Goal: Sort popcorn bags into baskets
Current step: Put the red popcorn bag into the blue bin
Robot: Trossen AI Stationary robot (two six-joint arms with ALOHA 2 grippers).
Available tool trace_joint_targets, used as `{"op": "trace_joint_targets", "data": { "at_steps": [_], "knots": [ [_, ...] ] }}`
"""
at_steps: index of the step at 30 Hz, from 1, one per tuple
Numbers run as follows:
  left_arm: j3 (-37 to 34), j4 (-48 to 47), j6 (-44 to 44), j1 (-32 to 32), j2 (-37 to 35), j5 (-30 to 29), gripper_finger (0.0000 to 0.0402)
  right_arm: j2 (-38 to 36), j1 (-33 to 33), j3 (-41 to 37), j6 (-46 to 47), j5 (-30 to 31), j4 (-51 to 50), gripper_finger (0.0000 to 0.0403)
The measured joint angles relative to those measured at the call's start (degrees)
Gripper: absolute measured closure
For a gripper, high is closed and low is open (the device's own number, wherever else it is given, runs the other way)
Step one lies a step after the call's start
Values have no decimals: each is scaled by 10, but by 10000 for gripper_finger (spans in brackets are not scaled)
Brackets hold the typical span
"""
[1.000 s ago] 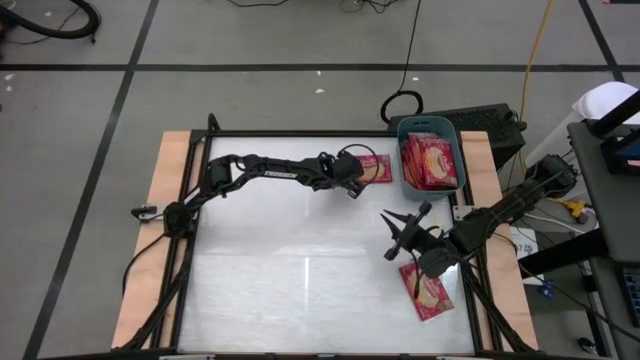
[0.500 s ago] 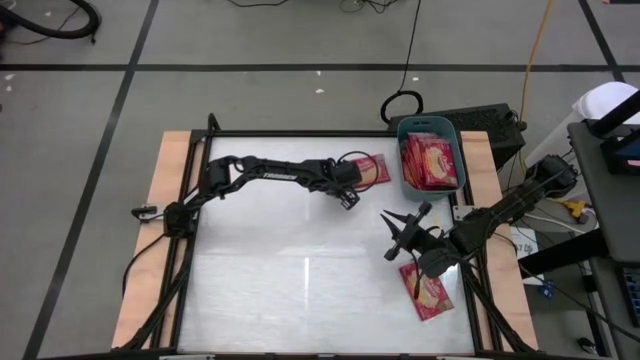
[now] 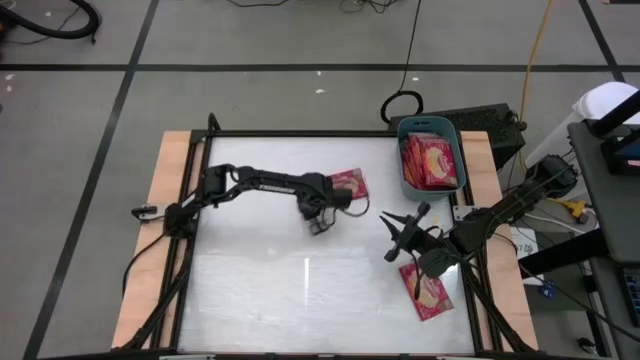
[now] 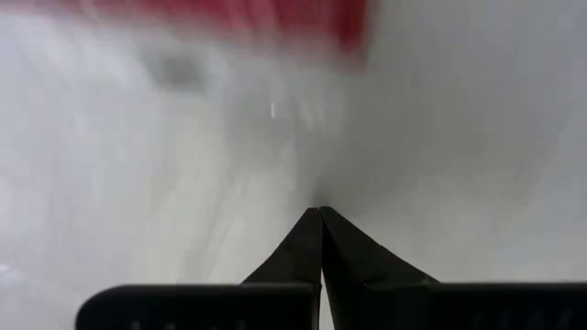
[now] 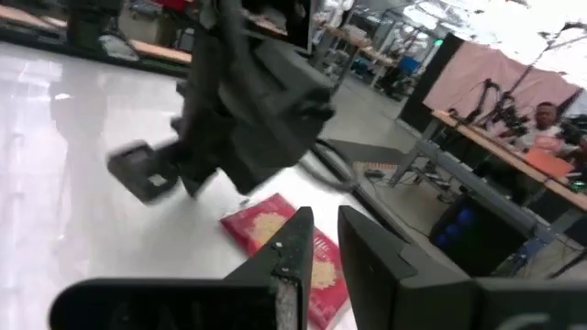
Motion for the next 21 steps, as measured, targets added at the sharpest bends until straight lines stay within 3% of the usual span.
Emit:
{"op": "trace_joint_targets", "data": {
  "at_steps": [4, 8, 10, 12, 16, 19, 21],
  "knots": [
    [-9, -124, 28, -32, -15, 19, 398, 0, 0, 0, 1, -16, -4, 353],
    [-11, -139, 33, -60, -75, -61, 398, 0, 5, 0, 3, -17, -4, 353],
    [-30, -80, 60, -64, -111, -102, 397, 0, 8, 0, 2, -17, -3, 353],
    [-60, -11, 98, -57, -150, -105, 392, 0, 11, 0, 2, -17, -2, 353],
    [-144, 159, 163, 1, -234, -47, 369, 0, 19, 0, 2, -32, -1, 353],
    [-221, 276, 193, 53, -259, 18, 346, 0, 19, 0, 2, -59, 0, 353],
    [-267, 340, 207, 85, -263, 32, 327, 0, 19, 0, 4, -79, 0, 353]
  ]
}}
